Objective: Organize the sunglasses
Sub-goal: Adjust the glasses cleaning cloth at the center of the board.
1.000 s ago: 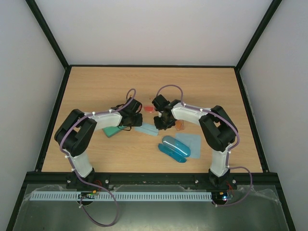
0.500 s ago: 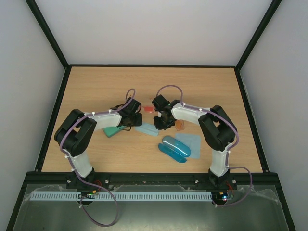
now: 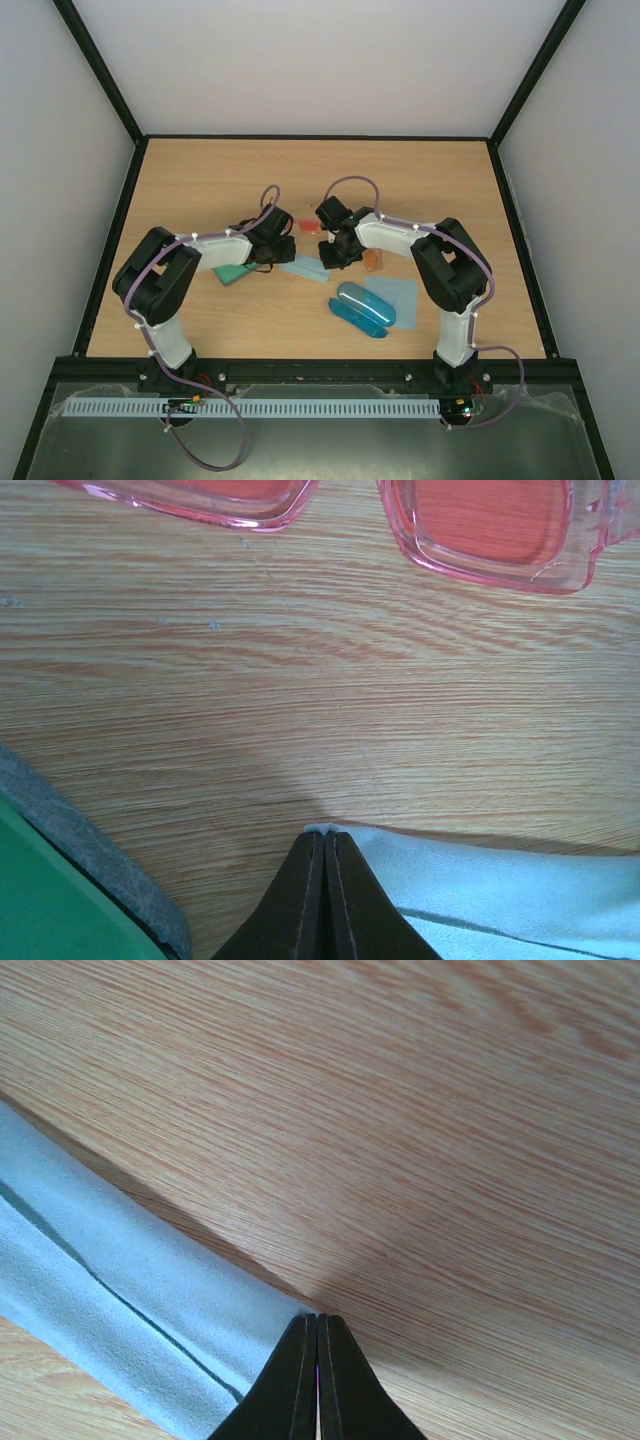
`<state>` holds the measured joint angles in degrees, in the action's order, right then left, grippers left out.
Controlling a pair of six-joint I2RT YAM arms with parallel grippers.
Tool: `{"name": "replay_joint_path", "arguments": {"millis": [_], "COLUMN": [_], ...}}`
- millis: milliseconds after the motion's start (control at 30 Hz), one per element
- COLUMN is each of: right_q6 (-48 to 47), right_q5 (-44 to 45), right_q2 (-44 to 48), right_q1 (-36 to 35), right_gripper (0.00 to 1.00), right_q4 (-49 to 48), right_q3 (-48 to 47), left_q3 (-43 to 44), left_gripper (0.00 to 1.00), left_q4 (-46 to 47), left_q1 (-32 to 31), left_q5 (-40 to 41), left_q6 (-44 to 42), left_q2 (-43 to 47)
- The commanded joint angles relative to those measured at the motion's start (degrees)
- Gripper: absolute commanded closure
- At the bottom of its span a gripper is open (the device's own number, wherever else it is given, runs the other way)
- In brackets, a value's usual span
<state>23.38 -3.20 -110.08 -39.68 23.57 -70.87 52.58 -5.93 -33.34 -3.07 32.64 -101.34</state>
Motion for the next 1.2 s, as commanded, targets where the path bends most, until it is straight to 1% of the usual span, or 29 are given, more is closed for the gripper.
{"name": "replay_joint_path", "arguments": {"millis": [0,533,833,1167], "right_q6": [-0.2,-0.5,-0.6,-1.2], "right_q5": [0.1,0.9,0.4,0.2], "right_q2": [-1.4,4.8,5.4,6.2], "right_q1": [0.2,0.1,0.1,-1.0], "right_gripper": [0.99,0.99,0.99,0.99], "right_q4": [1.6,0.3,0.3,0.6], "right_q3": [-1.1,-1.7,-2.2,-5.1], "left_q3": [-1.9,-4.9,-6.6,-10.7], "left_gripper": [0.98,0.98,0.98,0.97], "left_q4": [-0.8,-0.8,-1.5,-0.5], "left_q1": [0.2,0.3,0.2,0.1], "left_q5": [0.2,1.2,2.7,5.1], "left_q6": [0.7,3.6,4.6,7.3], "left_q2": [1.4,10.1,12.2,18.5]}}
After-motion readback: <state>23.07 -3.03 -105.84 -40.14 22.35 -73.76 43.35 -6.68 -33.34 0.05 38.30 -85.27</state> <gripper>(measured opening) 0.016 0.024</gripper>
